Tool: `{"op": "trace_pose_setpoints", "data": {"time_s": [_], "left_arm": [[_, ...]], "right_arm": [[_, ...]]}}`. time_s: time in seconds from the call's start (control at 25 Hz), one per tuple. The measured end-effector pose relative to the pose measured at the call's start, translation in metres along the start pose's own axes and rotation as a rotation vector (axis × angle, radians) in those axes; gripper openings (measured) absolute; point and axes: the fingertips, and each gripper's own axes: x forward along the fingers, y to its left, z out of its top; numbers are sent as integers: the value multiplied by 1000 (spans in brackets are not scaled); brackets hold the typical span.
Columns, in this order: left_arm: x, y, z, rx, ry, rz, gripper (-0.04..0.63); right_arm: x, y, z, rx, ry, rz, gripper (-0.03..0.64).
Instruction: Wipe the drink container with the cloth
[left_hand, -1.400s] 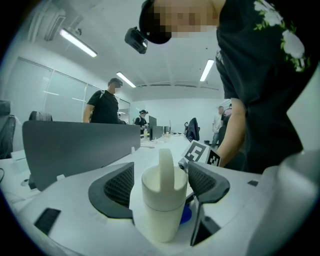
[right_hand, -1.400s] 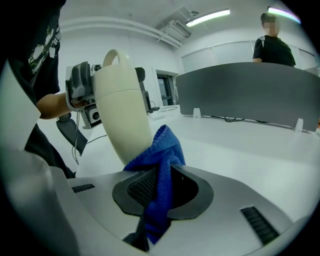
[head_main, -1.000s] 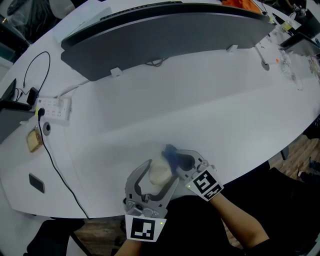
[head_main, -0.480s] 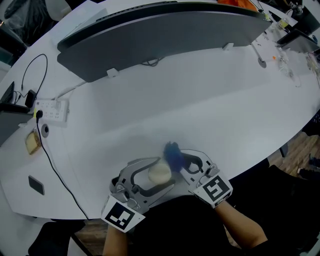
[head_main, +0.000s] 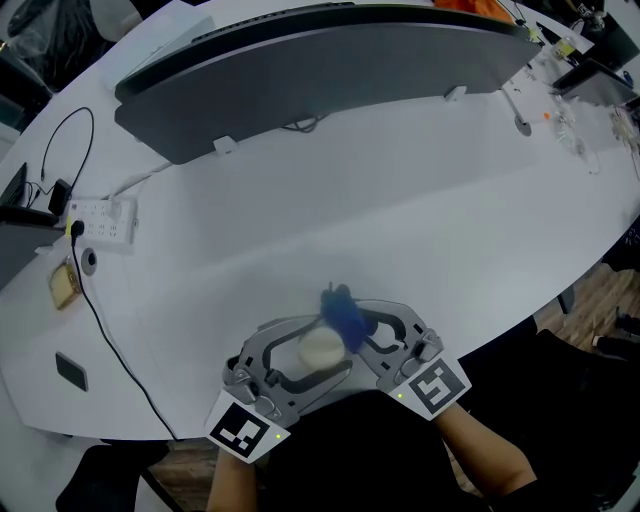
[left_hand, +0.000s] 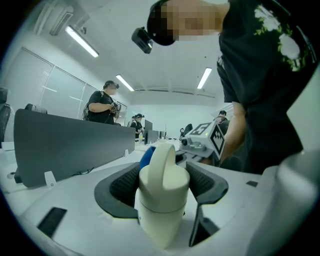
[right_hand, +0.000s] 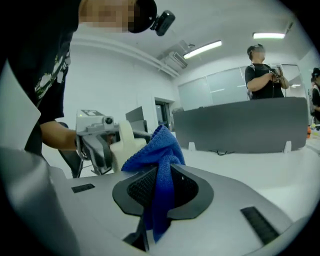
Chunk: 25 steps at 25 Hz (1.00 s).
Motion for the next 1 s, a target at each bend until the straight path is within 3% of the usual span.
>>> {"op": "trace_pose_setpoints", "data": {"time_s": [0.24,0.52,0.68,0.84,1.0], "left_arm": [[1,1,1,-15,-19,-3,287],[0,3,-2,-41,-6,42,288],[-14,2,2,43,44,229,298],[-18,-4,6,-35,20,404,298],[-11,9,6,-30,42,535,301]], "right_arm": [[20,-3,-83,-55,248,38,43],[22,-3,-88,-81,280,39,43],[22,-3,-88,-75,269,42,44],[23,-5,-88,-54,259,37,43],[24,-4,-88,-49,252,32,44]]}}
